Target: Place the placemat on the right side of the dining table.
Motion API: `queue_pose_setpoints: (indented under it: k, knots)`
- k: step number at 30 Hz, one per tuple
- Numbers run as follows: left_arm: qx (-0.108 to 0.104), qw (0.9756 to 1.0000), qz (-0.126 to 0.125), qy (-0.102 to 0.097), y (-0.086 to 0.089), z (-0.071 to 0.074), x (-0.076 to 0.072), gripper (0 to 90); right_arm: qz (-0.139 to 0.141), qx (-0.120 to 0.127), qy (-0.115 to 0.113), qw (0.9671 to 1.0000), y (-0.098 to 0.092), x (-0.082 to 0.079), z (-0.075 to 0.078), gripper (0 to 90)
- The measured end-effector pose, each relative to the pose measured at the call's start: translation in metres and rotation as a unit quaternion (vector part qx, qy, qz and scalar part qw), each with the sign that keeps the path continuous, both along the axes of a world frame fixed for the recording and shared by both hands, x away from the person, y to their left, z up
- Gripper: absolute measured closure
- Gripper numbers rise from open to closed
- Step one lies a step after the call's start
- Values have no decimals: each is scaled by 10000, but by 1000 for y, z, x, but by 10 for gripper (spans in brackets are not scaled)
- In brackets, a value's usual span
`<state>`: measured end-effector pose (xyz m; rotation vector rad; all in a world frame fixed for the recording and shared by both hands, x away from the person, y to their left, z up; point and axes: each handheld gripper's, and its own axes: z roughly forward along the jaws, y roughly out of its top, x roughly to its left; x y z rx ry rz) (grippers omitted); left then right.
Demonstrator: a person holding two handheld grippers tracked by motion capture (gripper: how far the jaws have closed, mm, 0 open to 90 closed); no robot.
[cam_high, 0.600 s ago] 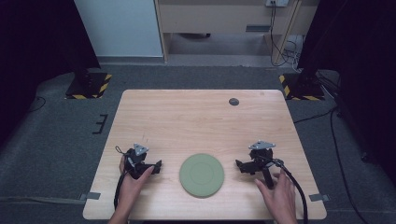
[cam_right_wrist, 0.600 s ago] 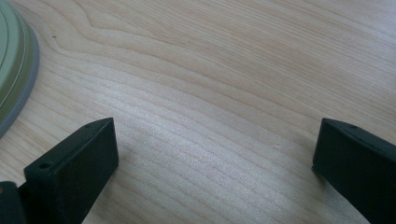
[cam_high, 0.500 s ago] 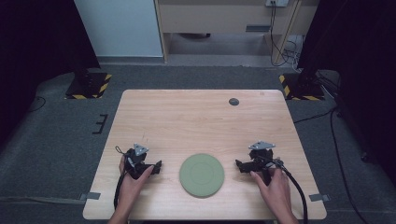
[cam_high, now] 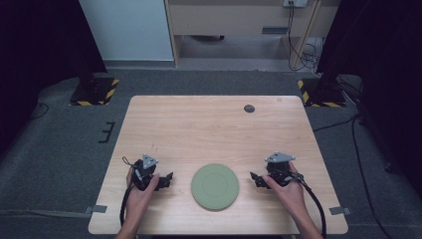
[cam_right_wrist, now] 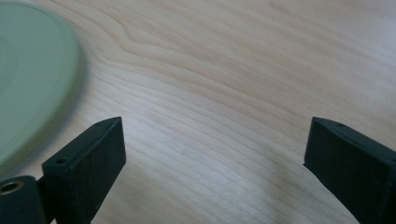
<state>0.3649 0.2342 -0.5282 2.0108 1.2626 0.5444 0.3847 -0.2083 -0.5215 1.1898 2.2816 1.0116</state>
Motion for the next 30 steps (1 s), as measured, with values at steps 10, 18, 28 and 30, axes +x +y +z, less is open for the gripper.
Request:
queue_pose_setpoints:
  k: [10, 18, 28, 30]
  knots:
    - [-47, 9965, -820, 141, -29, 1, -13, 32, 559, -121, -43, 9984, 20, -30, 6, 70]
    - [37, 9932, -1129, 292, -41, -2, -15, 32, 787, -223, -15, 9966, 33, -35, 0, 71]
    - [70, 9903, -1364, 263, -54, -2, -19, 36, 883, -281, 2, 9957, 43, -36, -4, 73]
    - [75, 9904, -1361, 248, -56, -2, -20, 37, 881, -305, -11, 9956, 44, -36, -4, 74]
